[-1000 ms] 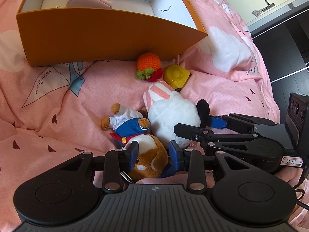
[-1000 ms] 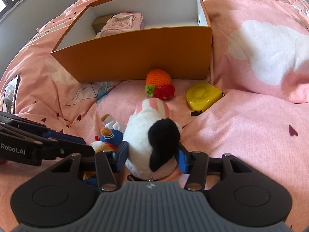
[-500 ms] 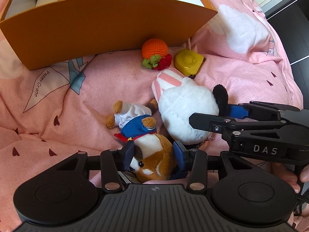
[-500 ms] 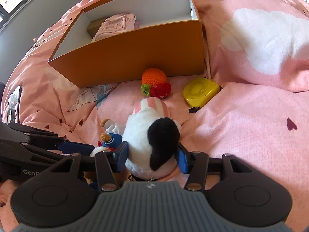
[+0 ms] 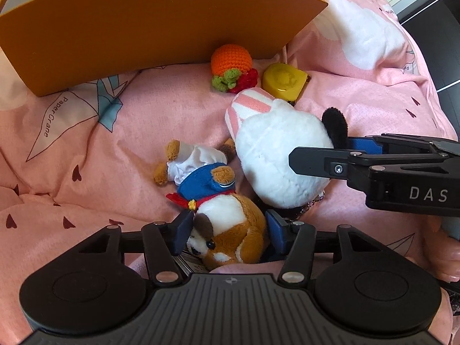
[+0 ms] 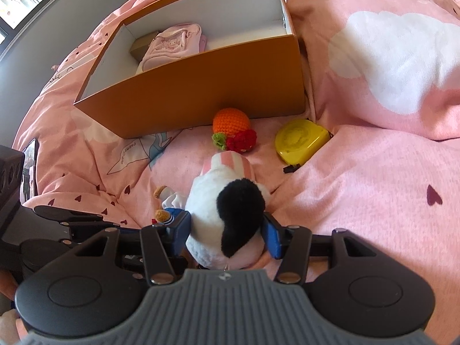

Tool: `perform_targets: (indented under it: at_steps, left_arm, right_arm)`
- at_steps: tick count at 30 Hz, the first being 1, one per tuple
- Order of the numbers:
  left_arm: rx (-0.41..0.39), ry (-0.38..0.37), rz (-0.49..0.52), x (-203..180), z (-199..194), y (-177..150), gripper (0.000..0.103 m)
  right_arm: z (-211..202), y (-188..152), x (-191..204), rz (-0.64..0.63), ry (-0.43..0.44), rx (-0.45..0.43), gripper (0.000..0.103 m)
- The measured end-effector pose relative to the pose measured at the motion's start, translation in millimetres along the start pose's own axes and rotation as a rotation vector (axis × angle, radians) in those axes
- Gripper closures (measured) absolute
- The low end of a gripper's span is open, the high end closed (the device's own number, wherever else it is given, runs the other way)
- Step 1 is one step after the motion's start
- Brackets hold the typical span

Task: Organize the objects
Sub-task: 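Grasp the brown-and-white plush dog with the left tool while the right tool grasps the white plush toy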

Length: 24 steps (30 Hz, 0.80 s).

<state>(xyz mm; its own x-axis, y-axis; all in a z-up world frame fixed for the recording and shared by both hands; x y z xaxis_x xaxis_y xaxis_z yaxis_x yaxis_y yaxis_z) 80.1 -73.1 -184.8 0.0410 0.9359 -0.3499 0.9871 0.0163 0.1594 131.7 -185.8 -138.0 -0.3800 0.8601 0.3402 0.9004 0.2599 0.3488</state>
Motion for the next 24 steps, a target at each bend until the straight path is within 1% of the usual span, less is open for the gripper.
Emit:
perform_targets:
  at_steps: [3, 8, 12, 17, 24]
  left_arm:
    - [-0.015, 0.002, 0.006, -1.1, -7.5, 3.8, 0.045]
    - [-0.036, -0.007, 0.000, -0.7, -18.5, 11.7, 0.048]
    - [-0.058, -0.029, -0.019, 3.7, -28.0, 14.0, 0.049]
    - [-0.096, -0.054, -0.045, 9.5, -39.0, 14.5, 0.050]
    - [-0.176, -0.066, -0.040, 12.1, -63.1, 18.3, 0.051]
  right_arm:
    - [2.4, 2.6, 1.4, -0.017, -0.003, 0.003, 0.046]
    - [7.0, 8.2, 4.2, -0.050, -0.011, 0.013, 0.045]
    - [8.5, 4.9, 5.2, -0.071, -0.020, 0.018, 0.048]
    - [3.3, 1.5, 3.4, -0.062, -0.010, 0.004, 0.052]
    - [-18.9, 8.0, 10.7, -0.064, 0.015, -0.046, 0.054]
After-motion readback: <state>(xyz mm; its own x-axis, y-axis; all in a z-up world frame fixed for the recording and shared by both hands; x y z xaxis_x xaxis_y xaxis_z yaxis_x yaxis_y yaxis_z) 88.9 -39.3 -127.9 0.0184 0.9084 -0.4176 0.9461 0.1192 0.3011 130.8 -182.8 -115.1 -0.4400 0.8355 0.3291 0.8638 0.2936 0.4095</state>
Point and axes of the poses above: each gripper's, at about its wrist camera, not at the fingertips, and z roughly the way its jaws point, x to its left, y to its top, the point moved 7 cm from there along z, roughly the way its jaws point, and after that the axes turned 2 degrees about x, right-handed, at the moved point
